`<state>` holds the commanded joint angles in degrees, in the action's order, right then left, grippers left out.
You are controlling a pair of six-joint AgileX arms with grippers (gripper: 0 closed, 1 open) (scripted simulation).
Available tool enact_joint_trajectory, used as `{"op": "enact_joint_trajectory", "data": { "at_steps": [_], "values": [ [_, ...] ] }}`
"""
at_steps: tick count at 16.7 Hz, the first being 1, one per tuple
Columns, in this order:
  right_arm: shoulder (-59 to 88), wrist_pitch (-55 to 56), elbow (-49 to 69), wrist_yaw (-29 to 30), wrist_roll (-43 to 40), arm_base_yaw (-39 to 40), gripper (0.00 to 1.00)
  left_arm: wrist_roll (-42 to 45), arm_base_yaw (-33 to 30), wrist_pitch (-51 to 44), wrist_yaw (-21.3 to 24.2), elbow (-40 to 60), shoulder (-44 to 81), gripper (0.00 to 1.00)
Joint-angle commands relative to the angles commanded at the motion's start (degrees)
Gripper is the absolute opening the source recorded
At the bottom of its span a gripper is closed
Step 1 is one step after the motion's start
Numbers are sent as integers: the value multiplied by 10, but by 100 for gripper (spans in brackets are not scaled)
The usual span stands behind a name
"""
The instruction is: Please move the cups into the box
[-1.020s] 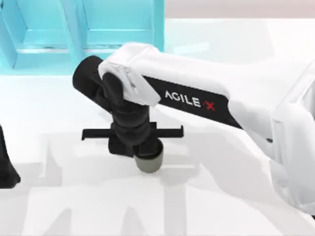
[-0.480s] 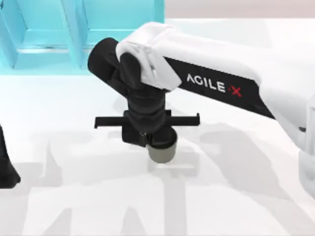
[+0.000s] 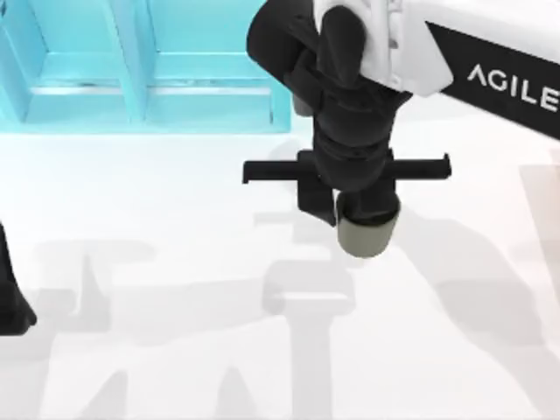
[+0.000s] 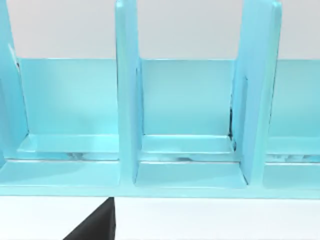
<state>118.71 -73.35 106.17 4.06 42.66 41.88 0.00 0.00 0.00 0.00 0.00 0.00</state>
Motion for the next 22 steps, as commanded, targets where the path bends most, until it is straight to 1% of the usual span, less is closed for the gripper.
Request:
{"op": "enact_joint_trajectory", "data": {
  "at_steps": [5,8,12,19,22],
  "values": [
    [0,0,1,1,-6,-4,0,0,0,0,0,0,0,100],
    [-12,-7,-7,-3,-56,-55,0,0,0,0,0,0,0,100],
    [-49,-17,-36,-17,-190,-192,0,0,0,0,0,0,0,100],
    [-135,-38,-108,-56,-495,-497,0,0,0,0,0,0,0,100],
    [-165,-44,-135,-66,-590,-592,0,0,0,0,0,0,0,100]
  ]
}}
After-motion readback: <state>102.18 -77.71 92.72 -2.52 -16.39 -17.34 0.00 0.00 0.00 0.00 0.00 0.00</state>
